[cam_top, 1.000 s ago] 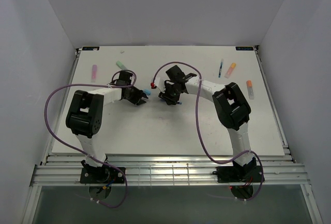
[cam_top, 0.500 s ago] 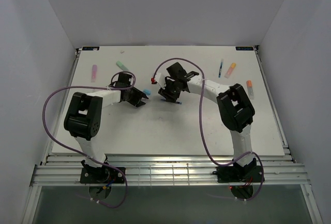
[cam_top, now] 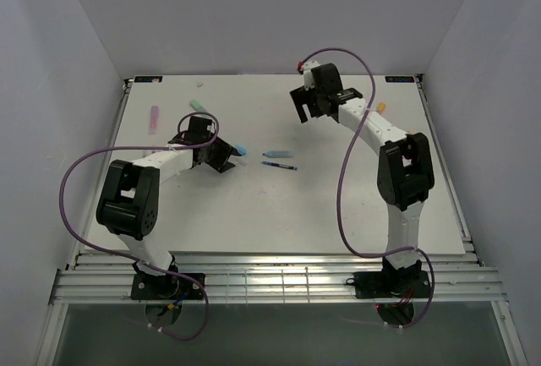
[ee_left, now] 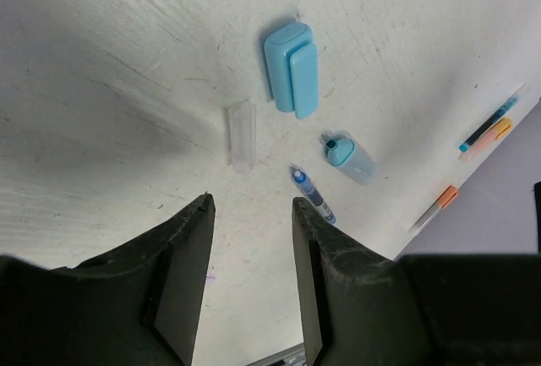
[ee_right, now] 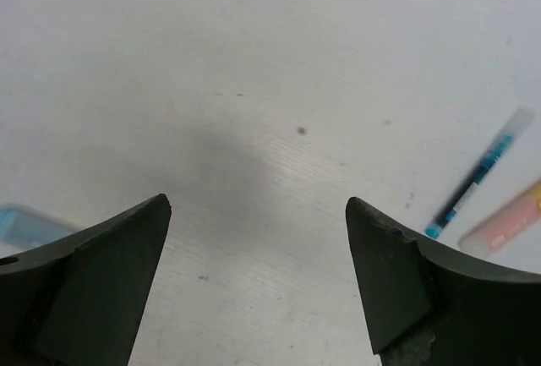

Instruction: Open the pen caps

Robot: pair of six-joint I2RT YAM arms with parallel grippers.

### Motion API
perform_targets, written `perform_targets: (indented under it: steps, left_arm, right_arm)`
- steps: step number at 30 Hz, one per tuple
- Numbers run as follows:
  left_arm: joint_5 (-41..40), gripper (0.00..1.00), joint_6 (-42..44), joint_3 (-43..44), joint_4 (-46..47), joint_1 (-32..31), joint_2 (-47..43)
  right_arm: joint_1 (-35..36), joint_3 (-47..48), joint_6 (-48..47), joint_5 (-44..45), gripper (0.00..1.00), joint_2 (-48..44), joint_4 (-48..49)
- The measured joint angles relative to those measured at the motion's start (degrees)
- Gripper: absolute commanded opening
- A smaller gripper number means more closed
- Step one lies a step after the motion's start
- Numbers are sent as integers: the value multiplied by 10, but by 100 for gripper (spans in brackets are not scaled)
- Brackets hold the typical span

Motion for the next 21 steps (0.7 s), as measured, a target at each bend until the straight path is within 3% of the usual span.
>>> perform_targets:
  steps: [10, 16, 18, 19, 20, 21]
  left_arm:
    - [3, 52, 14, 31, -2, 0, 10]
    - [11, 52, 18, 58, 0, 0, 40]
    - [14, 52, 20, 66, -1, 0, 52]
    - [16, 52, 21, 68, -1, 0, 56]
    - [16, 52, 23, 71, -2, 0, 59]
    - [17, 52, 24, 74, -4, 0, 61]
  right_arm:
    - [-136, 77, 113, 69, 90, 36, -31]
    - [-184, 87, 135, 46, 90, 58, -34]
    - [-196, 89, 138, 45, 98, 74, -35]
    - [-201, 90, 139, 44, 96, 83, -35]
    - [-205, 93, 139, 45, 86, 94, -37]
    - [-208, 100, 140, 44, 84, 106, -39]
